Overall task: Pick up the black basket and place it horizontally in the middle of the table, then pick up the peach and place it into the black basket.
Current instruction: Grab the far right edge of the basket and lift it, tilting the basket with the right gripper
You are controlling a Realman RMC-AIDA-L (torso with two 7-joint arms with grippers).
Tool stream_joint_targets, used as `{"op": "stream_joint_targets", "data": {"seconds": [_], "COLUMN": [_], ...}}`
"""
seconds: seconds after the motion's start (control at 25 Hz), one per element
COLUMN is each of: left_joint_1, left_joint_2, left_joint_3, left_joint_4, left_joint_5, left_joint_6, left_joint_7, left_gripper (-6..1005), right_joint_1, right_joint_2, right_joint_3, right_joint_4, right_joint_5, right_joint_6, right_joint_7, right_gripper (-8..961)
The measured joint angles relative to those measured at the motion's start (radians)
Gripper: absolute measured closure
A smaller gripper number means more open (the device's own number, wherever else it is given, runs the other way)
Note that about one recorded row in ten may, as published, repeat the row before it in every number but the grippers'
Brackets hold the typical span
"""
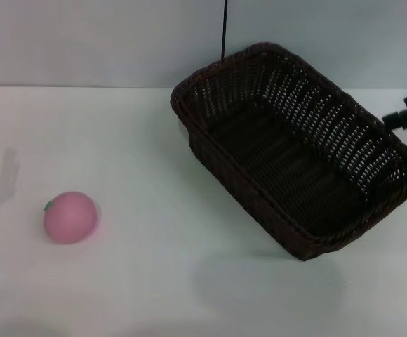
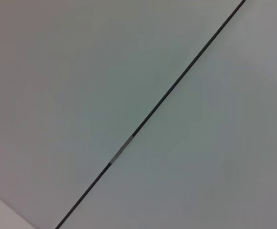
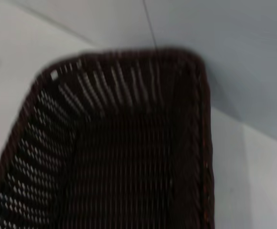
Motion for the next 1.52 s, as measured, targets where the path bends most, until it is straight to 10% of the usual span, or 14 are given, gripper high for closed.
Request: {"op": "stream_joint_targets", "data": {"seconds": [0.92, 1.52], "left_joint_1": [0.006, -0.006], "left_joint_2": [0.001, 0.000], "left_joint_3": [0.019, 0.034], "left_joint_4": [-0.002, -0.002], "left_joint_5": [0.000, 0.000], "left_joint_6": [-0.037, -0.040], "left_joint_7": [-0.035, -0.038], "left_gripper": [424, 424], "right_joint_1": [-0.016, -0.037], "right_joint_2": [0.034, 0.038], "right_joint_3": [-0.170, -0.158], "right_joint_4": [0.094, 0.072], "right_joint_5": [-0.078, -0.030], "right_joint_6": [0.062, 0.088], "right_joint_7": [0.048, 0.043], "right_gripper": [265, 709]}}
